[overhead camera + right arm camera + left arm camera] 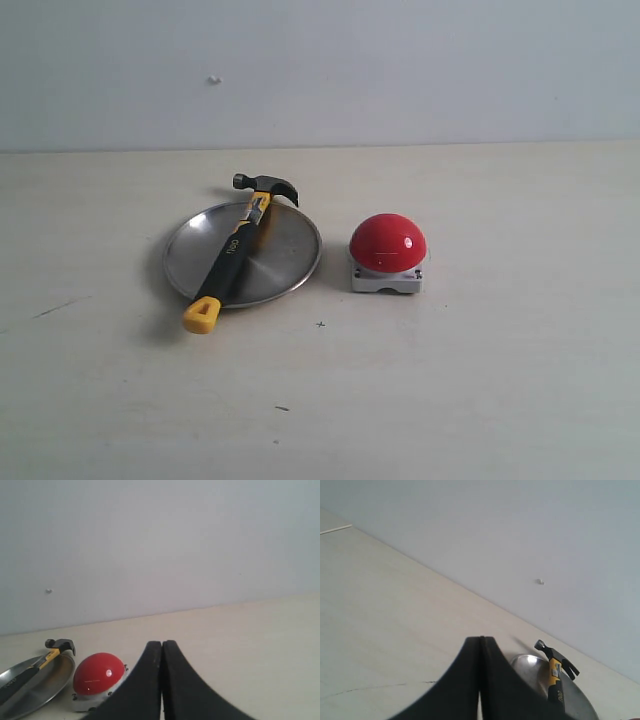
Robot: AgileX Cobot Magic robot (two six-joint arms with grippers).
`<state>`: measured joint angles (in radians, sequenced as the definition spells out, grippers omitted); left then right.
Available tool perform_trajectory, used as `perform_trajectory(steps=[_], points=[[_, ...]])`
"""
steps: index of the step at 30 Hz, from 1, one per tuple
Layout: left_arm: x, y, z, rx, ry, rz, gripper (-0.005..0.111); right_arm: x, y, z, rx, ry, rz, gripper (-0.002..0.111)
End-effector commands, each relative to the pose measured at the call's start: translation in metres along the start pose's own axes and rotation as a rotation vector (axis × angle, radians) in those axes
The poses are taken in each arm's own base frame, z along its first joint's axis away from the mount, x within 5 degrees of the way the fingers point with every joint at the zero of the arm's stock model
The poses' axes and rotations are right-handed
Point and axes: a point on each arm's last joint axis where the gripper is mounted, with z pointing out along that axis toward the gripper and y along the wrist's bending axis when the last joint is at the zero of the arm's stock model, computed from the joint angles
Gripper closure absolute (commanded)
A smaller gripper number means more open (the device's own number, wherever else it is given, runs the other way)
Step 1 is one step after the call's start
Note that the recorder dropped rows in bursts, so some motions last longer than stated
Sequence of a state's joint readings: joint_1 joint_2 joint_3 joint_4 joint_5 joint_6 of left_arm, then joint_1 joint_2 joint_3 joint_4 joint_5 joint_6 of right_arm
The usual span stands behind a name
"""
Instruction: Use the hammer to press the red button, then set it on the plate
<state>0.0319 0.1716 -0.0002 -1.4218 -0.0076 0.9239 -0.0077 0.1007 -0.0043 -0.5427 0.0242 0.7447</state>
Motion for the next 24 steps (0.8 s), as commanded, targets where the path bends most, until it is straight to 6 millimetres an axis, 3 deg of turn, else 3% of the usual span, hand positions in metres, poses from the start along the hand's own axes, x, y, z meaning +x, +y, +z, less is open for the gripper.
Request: perform_trajectory(steps=[1,7,24], points=[[-0.0004,0.0,-0.0006,0.001,-0.007,0.004,0.107,-0.0031,0.0026,-0.0007,-0.028,-0.05,-0.052,0.108],[-0.0004,0.0,-0.0006,0.001,-0.007,0.004,0.107,-0.0029,0.0014,-0.0006,-0.017,-0.046,0.031,0.108],[-0.0004,0.0,-0.0006,0.001,-0.007,0.004,0.107,-0.0029,0.0014,-0.0006,-0.017,-0.046,0.031,0.108]])
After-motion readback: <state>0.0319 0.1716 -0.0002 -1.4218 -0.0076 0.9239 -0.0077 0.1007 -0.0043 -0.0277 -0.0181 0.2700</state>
